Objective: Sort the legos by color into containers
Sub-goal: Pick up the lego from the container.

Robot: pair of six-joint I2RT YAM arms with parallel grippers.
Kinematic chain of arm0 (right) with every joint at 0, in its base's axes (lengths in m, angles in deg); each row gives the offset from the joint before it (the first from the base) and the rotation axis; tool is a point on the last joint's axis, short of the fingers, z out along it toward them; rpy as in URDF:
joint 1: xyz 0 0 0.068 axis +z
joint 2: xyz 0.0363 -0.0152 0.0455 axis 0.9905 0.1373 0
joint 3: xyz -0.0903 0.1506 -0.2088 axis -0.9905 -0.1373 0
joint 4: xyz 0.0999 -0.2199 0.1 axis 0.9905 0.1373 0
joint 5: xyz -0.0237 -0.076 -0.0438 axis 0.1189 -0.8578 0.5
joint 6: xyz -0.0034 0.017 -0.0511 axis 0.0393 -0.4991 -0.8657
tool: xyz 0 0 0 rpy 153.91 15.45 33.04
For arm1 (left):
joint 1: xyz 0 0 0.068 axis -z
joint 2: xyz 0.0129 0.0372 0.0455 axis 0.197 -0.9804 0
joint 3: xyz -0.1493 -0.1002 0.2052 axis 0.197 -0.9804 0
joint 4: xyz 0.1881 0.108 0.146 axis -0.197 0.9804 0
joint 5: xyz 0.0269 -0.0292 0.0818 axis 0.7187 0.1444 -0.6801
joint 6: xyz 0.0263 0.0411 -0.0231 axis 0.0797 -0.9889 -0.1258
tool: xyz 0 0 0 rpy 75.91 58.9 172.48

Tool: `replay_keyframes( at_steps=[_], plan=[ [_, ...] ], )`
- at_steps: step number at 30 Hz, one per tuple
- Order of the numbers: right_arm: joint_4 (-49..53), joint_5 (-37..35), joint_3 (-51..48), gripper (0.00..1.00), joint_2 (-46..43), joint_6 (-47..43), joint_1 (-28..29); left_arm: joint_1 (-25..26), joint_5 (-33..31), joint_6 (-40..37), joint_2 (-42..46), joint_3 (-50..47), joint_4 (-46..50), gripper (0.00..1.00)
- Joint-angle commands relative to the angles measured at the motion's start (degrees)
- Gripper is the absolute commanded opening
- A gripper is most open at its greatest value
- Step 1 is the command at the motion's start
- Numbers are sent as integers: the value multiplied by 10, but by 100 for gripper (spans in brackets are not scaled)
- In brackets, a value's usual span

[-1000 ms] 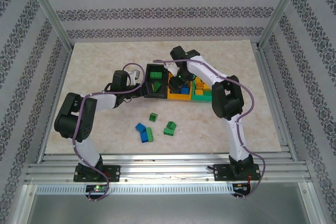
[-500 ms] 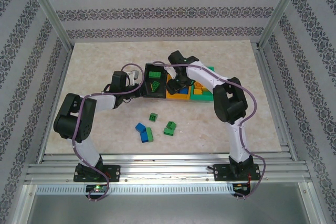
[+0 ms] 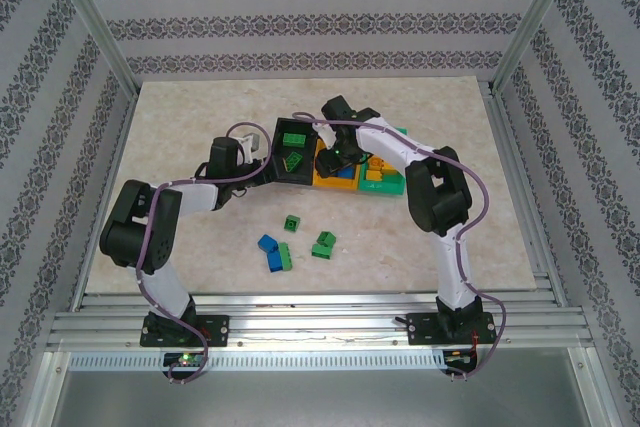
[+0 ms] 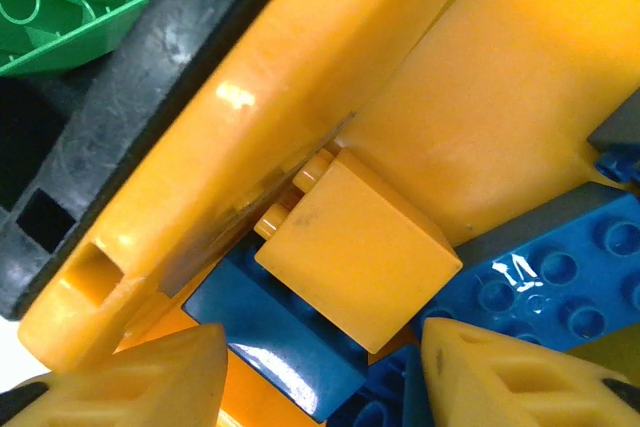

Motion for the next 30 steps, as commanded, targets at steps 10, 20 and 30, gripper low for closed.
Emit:
replay_keyframes(
  at_steps=[10,20,30],
  plan=[
    [-86,22,-44,52,15,-13,7,15,76,10,15,-3,-3,68],
    [-27,26,15,54,7,-198,-5,15,75,12,3,14,4,68],
    [100,38,161,59,108,-326,-26,11,64,-21,1,41,59,68]
  ],
)
